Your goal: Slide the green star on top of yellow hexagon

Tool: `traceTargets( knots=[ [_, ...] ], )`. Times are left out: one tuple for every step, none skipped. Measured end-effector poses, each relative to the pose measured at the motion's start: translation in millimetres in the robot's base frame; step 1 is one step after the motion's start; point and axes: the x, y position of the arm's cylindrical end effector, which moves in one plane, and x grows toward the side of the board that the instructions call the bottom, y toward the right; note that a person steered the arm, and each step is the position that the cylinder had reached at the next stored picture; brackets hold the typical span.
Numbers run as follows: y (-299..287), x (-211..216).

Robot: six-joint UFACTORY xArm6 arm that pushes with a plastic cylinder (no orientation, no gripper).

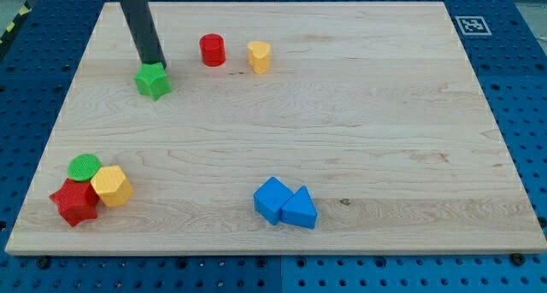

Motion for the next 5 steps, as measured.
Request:
traceTargets(
  knots=[
    [4, 6],
    [31, 6],
    [38, 8],
    [33, 22],
    [24, 37]
  ],
)
